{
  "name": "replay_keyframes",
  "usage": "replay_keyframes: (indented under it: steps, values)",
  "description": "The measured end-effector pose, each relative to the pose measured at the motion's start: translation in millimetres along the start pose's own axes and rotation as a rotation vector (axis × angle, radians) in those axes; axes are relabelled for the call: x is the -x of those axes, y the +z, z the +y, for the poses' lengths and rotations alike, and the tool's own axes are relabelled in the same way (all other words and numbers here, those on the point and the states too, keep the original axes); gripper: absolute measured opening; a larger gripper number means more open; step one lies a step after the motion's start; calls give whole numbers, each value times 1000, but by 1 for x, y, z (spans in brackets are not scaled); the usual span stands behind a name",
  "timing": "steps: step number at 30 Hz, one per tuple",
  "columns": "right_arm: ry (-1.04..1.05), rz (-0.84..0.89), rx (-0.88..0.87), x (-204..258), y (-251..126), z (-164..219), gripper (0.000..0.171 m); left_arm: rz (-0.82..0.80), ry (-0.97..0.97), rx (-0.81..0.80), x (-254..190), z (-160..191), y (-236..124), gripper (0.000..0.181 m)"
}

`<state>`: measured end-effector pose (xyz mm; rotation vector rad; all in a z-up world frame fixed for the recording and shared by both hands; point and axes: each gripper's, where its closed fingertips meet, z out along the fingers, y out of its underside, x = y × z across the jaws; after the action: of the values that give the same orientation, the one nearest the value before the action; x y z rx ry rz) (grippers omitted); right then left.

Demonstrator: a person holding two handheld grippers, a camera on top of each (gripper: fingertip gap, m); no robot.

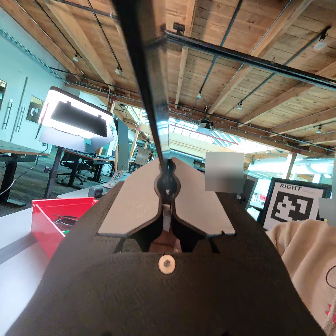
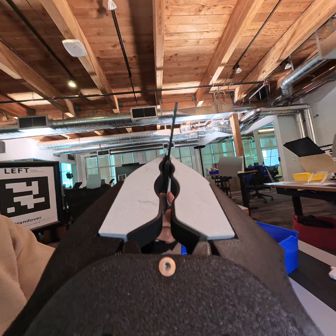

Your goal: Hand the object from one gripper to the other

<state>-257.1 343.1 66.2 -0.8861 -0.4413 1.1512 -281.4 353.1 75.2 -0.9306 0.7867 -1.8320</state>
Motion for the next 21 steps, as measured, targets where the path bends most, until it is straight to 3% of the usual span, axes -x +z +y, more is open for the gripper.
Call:
replay_keyframes:
  steps: [4,9,12,16,17,18,21]
  values:
    - [65,63,-178,-6,-3,-1,1,-69,-6,-152,8,-10,-3,10]
    - [223,117,-262,-16,-5,18,2,-125,29,-66,19,10,3,3]
    - [224,23,-128,-14,1,26,1,-92,44,94,15,9,-2,3]
    - [6,-93,171,-1,0,41,16,-31,54,356,-1,20,-15,2]
    - [-19,-111,201,3,-1,42,13,-33,65,401,-2,24,-17,2]
    - [-39,-127,213,6,-1,42,3,-29,74,426,-3,26,-18,2]
    - [-44,-115,194,9,2,42,2,-7,95,395,-5,22,-18,2]
